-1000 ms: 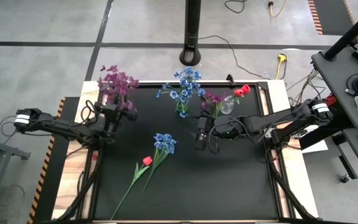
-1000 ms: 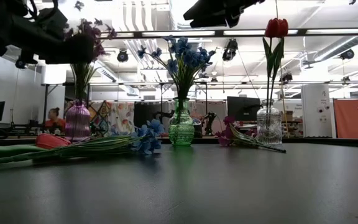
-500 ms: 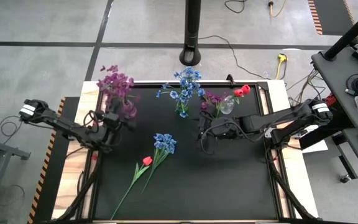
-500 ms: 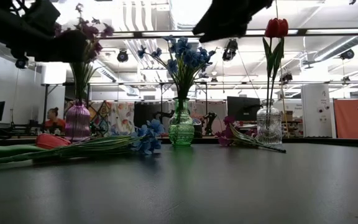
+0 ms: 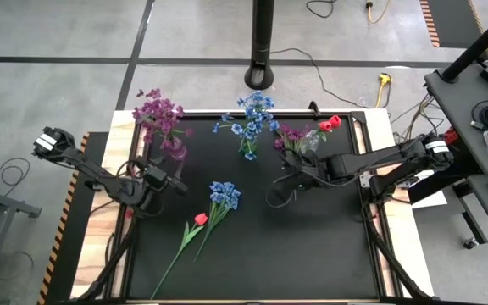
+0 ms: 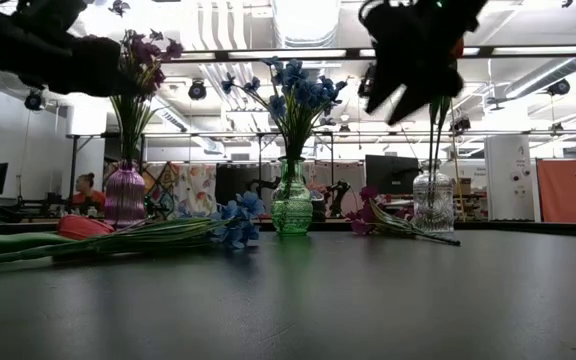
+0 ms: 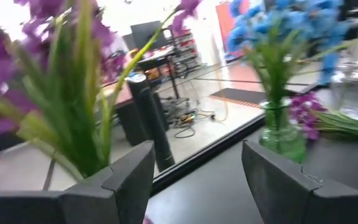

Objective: Sort flowers into vase by color
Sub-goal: Put the red tulip into the transparent vase

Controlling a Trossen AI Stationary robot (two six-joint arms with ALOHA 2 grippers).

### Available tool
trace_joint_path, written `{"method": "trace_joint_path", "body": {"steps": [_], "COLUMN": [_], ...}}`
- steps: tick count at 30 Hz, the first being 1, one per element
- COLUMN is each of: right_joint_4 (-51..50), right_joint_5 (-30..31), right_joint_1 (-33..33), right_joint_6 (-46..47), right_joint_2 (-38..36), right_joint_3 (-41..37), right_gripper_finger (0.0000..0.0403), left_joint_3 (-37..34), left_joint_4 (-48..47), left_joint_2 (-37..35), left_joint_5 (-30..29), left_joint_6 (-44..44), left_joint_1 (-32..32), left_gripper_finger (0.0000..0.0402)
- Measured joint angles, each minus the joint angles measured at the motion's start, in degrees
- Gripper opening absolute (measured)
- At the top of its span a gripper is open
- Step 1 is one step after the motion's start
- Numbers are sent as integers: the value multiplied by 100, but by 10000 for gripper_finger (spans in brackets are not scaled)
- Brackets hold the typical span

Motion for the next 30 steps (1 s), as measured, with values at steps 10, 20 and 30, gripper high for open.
{"method": "trace_joint_path", "body": {"steps": [10, 20, 30], "right_joint_4": [-217, -227, -252], "right_joint_5": [-991, -1724, -1778], "right_joint_1": [84, 571, 1022], "right_joint_6": [1089, 1682, 1423], "right_joint_2": [0, 0, 0], "right_joint_3": [-345, -468, -473], "right_gripper_finger": [274, 274, 274], "left_joint_3": [811, 2150, 3765], "left_joint_4": [-138, -1494, -4612], "left_joint_2": [545, 1608, 3011], "left_joint_5": [1933, 2196, 3592], "left_joint_6": [1348, 954, -2504], "left_joint_1": [-209, -205, -151], "left_gripper_finger": [223, 223, 207]}}
